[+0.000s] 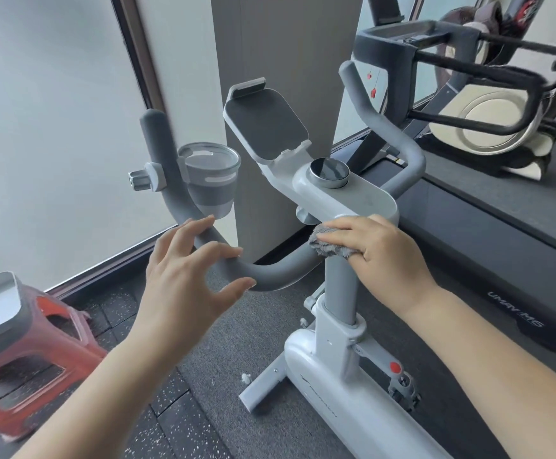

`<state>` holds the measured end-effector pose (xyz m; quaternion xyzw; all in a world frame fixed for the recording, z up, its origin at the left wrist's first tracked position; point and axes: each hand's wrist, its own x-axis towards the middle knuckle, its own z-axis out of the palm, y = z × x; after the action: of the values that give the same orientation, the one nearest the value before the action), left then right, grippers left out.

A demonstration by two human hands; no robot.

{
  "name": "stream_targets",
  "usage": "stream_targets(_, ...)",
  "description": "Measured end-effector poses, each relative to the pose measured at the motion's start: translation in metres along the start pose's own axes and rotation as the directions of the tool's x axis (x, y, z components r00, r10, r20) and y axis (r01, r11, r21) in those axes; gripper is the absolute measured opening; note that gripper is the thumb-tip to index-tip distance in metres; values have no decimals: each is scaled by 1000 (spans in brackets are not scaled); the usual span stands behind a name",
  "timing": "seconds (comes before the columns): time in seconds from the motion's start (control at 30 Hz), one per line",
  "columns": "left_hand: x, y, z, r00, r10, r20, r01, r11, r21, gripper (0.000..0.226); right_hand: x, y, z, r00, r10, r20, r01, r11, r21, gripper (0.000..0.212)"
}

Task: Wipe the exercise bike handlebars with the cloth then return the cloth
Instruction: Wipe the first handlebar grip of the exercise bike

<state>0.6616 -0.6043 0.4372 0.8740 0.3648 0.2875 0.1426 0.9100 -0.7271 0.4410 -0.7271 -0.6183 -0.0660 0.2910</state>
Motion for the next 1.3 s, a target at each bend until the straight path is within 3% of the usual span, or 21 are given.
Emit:
stream_targets(0.27, 0, 2, -2, 1000, -4, 11, 4, 1000, -11, 41, 2, 11, 0, 985, 170, -41, -171, 985, -29, 60)
stream_targets(0.4, 1, 3, -2, 1000, -4, 1, 4, 1000, -23, 40, 1, 9, 0, 985, 167, -41, -163, 982, 90, 53)
stream_targets(0.6, 2, 4, -1, 1000, -9, 9, 9, 1000, -28, 40, -13, -13, 8, 987, 147, -67, -137, 981, 138, 50)
stream_targets(0.8, 2, 5, -2, 1000, -8, 16, 8, 1000, -28, 41, -21, -36, 11, 999, 54, 3, -53, 952, 303, 46)
stream_targets(0.9, 1, 4, -3, 1000, -6, 20, 6, 1000, -24, 43, -14, -42, 6, 997, 70, 11, -67, 880, 470, 36)
stream_targets(1.0, 2, 4, -4, 1000, -11, 21, 11, 1000, -23, 47, -4, -45, -2, 989, 141, 31, -137, 841, 523, 29)
stream_targets(1.17, 3, 6, -9, 1000, -12, 17, 12, 999, -31, 46, 23, -49, -17, 973, 178, 145, -228, 826, 516, 57)
stream_targets(1.3, 7, 4, -24, 999, -4, -47, 2, 999, -43, 42, 53, -56, -17, 984, 129, 123, -173, 862, 477, 50)
